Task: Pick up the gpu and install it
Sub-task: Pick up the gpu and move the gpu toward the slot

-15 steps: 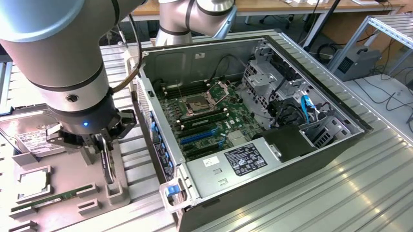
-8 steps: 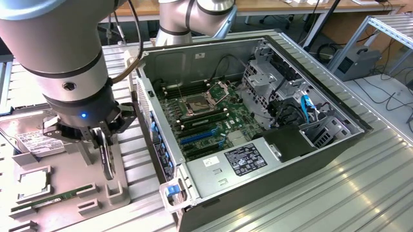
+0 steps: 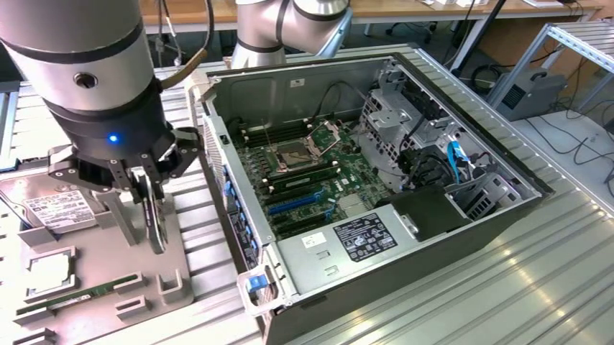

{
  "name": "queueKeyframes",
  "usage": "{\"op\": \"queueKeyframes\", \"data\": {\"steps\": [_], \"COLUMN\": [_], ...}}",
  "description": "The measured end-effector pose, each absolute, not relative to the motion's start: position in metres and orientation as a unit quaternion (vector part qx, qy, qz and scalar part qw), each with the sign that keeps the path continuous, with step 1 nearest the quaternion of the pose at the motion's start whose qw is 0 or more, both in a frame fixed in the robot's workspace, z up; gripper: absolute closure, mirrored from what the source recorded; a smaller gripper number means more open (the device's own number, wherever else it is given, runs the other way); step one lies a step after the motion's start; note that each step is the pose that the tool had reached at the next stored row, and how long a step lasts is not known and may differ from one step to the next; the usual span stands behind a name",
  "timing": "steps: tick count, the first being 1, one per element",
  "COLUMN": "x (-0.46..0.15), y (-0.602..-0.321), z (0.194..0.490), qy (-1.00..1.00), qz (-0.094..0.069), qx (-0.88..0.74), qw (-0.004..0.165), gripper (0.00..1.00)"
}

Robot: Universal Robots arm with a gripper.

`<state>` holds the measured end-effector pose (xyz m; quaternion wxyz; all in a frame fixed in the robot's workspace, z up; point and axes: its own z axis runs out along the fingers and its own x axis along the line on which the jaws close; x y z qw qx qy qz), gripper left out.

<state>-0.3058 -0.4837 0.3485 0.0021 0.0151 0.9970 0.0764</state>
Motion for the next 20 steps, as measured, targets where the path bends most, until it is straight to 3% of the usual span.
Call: {"op": "queueKeyframes", "data": {"steps": [6,9,20], "x": [-0.305,-0.304,-0.277], "y": [-0.483,-0.483,-0.483], "z": [0.393,0.434,0.434], "qy": [0.997,0.997,0.997], "qz": [0.077,0.077,0.077], "qx": [0.015,0.015,0.015], "qw": [0.002,0.002,0.002], "gripper": [0.73,0.73,0.73]}}
